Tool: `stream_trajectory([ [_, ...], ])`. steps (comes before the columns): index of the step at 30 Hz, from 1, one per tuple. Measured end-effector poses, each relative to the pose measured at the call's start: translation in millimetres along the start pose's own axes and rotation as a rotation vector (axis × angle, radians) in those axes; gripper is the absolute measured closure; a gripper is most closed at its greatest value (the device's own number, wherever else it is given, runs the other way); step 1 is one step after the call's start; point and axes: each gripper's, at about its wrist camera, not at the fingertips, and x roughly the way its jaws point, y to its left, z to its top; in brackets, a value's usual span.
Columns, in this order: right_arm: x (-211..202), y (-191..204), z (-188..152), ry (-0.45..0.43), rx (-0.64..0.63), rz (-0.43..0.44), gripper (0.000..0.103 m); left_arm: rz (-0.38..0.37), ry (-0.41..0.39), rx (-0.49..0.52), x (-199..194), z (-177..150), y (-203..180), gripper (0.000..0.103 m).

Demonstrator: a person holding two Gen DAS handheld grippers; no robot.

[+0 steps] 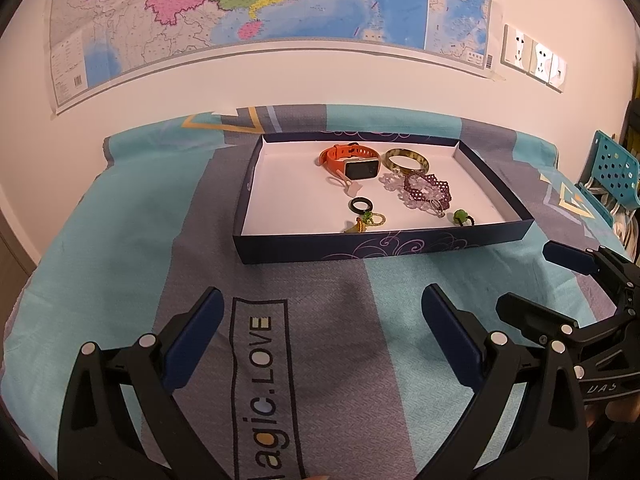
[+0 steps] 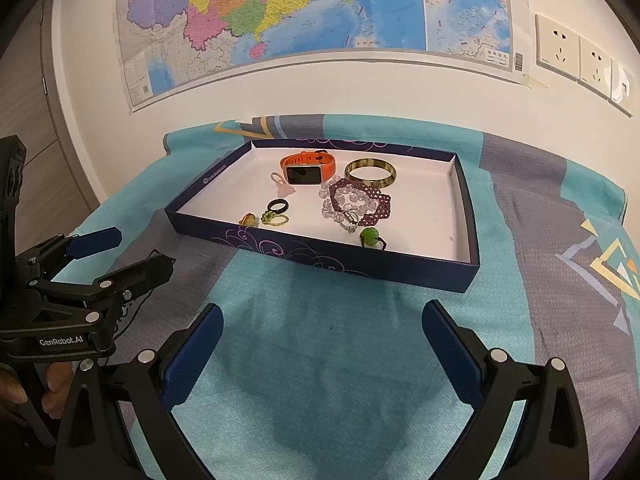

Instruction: Organize jewelry

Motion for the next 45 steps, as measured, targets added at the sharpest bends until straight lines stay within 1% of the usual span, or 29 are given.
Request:
stream_trajectory([
  [45, 0.6, -1.9, -0.8, 0.005, 0.010, -0.003, 0.007, -0.003, 0.005, 0.009, 2.4, -1.8, -5.3, 0.006],
])
